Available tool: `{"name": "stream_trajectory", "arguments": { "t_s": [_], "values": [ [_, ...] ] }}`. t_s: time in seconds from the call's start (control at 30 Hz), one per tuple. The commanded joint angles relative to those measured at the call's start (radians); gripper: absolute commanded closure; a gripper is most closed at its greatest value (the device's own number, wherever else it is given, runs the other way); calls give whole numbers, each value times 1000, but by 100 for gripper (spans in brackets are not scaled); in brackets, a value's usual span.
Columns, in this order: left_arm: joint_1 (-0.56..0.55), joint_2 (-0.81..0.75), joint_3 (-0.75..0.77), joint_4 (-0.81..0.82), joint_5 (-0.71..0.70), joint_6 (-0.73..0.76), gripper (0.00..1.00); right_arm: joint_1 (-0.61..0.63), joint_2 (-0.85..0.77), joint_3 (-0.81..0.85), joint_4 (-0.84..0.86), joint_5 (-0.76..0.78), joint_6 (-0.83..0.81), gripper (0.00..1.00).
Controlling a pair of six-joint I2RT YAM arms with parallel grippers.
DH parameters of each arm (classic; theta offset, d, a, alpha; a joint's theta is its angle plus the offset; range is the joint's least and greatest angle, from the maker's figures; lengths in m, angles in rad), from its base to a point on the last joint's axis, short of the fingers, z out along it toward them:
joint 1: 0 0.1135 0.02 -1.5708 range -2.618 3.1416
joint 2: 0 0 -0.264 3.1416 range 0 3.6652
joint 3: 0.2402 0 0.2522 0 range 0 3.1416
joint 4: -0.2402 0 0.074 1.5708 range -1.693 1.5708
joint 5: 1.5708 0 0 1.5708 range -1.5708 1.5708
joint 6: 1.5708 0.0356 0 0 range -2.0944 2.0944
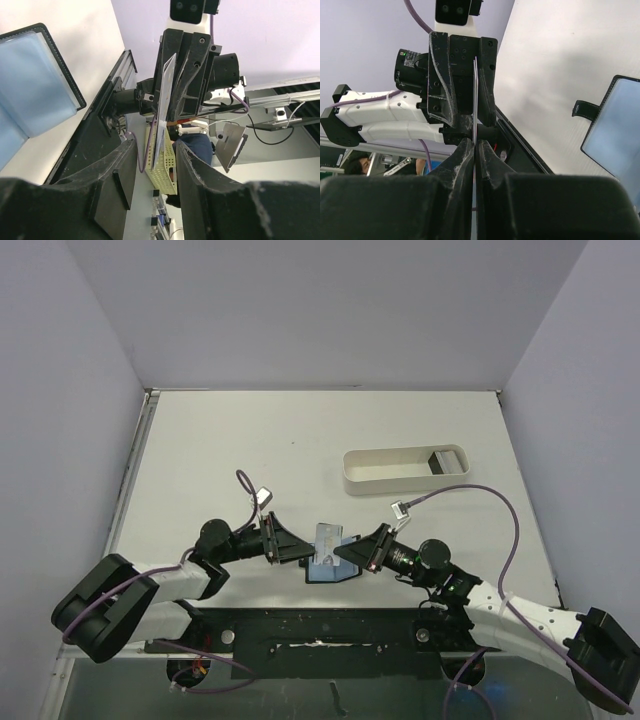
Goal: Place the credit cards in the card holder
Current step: Pick up the credit card from the storage box.
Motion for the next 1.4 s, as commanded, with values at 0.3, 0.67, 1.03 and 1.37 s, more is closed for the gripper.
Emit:
{"name": "stream_trajectory", "arguments": {
  "t_s": [0.3,0.67,1.03,1.37],
  "values": [
    [4,13,-10,184,9,-99,70,10,11,-9,130,15,27,99],
    [5,33,-19,218,20,-136,80,10,38,-9,156,17,39,99],
    [5,22,-22,225,19,-138,100,10,29,-13,135,17,42,92],
    [6,-3,-22,176,17,-110,100,7,-40,40,-36,43,-2,73]
  ]
}}
